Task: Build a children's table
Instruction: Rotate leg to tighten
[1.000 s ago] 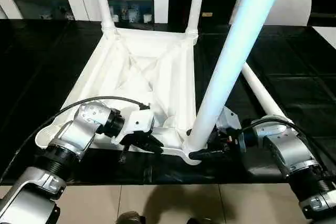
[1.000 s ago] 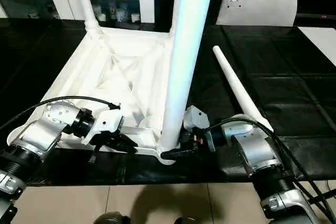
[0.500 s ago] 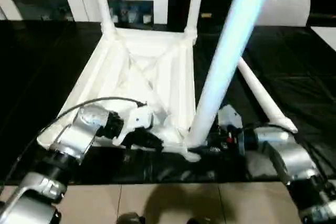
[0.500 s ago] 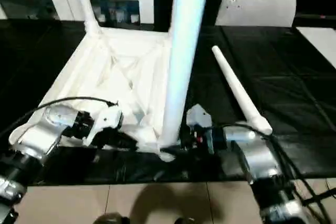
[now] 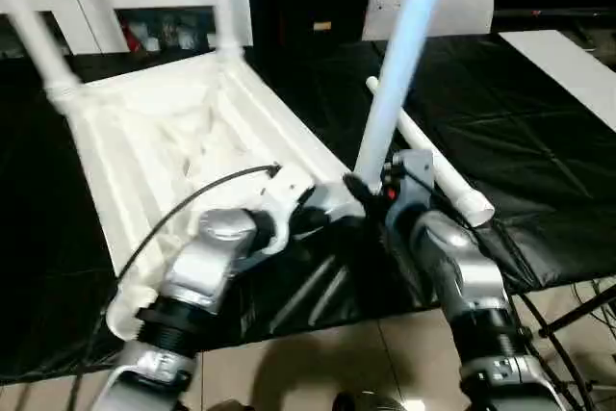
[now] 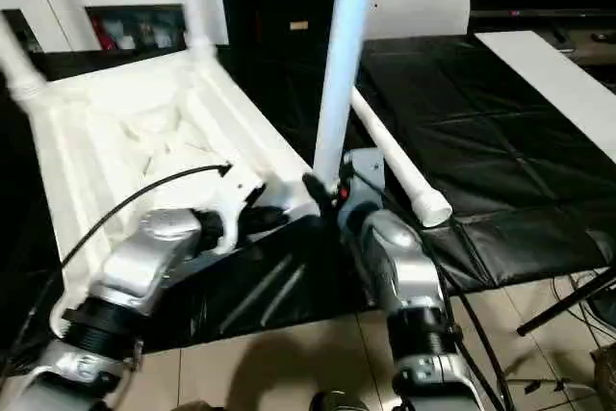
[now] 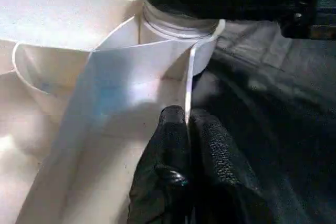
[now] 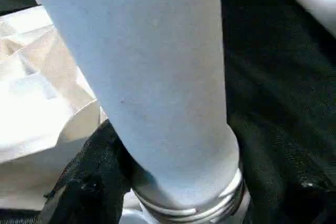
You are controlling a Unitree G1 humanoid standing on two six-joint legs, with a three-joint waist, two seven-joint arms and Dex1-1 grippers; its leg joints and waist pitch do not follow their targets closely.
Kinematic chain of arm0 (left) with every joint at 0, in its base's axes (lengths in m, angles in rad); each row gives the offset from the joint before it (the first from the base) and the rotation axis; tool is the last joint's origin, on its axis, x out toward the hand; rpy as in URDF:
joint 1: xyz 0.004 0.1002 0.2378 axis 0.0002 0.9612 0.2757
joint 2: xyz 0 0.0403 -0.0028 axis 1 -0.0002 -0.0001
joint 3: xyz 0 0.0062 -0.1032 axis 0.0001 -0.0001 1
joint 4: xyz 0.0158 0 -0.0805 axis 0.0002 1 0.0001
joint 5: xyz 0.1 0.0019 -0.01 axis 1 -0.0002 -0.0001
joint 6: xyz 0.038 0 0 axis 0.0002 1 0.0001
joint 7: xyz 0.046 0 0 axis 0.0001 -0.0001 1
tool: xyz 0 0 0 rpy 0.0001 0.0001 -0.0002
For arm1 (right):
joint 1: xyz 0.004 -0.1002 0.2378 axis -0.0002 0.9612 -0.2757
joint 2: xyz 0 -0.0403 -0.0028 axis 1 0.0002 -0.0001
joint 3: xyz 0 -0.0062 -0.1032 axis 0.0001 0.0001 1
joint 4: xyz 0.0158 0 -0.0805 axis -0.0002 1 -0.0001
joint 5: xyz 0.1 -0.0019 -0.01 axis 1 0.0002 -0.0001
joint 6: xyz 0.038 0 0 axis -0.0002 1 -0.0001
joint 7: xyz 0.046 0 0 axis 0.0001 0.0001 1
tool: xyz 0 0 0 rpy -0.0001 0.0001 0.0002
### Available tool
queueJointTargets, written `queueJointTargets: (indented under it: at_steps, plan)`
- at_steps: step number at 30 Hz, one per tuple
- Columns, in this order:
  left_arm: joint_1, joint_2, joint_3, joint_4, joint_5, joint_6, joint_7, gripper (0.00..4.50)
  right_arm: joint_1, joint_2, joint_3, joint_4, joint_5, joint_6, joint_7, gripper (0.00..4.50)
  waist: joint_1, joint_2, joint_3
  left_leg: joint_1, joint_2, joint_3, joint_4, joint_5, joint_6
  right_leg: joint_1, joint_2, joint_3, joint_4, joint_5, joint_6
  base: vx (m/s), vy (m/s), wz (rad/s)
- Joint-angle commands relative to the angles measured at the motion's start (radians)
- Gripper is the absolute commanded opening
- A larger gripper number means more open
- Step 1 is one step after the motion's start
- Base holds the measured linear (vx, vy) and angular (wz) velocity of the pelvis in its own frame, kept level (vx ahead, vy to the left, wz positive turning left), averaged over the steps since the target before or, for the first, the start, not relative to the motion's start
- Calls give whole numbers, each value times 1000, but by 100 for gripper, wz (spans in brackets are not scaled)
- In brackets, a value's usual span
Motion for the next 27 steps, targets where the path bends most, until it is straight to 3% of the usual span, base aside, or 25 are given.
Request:
queueJointTargets:
  at_steps: [1,5,11,12,16,19,22,27]
  plan:
    - [-46,-61,-49,-49,-26,-35,3,0,16,85,127,34,19,38,92,320,14,-2,-62,-6,80,-44,-73,-95,77,47,-119,77,-75,-298,-162,0,0,0]
    - [-39,-35,-57,-54,-11,-30,5,0,32,73,120,16,12,35,96,347,21,-2,-68,-9,81,-42,-70,-23,110,51,-115,76,-59,-177,-188,0,0,0]
    - [-28,63,-56,-34,0,-90,-70,0,105,-35,95,-61,30,-11,182,395,28,2,-75,-5,87,-43,-68,-5,129,52,-112,74,-49,-112,-203,0,0,0]
    - [-22,99,-59,-21,-2,-125,-115,0,126,-77,75,-90,44,-22,222,418,29,5,-74,-4,87,-41,-68,-19,129,51,-112,74,-53,-123,-203,0,0,0]
    - [-13,162,-71,-1,-8,-181,-200,0,167,-162,61,-155,71,-55,336,442,38,5,-75,-2,87,-39,-69,-46,115,52,-113,75,-57,-161,-192,0,0,0]
    - [-11,230,-100,28,-31,-278,-332,0,193,-258,77,-189,73,-72,459,442,47,6,-79,1,86,-40,-67,-45,113,52,-110,75,-55,-163,-182,0,0,0]
    - [-15,271,-119,42,-45,-306,-429,0,187,-314,89,-188,81,-90,548,442,50,6,-78,3,89,-39,-67,-52,103,50,-112,75,-53,-165,-192,0,0,0]
    - [-52,331,-157,105,-36,-398,-552,0,161,-397,122,-186,96,-109,689,442,71,2,-83,8,92,-35,-65,-40,100,48,-112,75,-47,-146,-201,0,0,0]
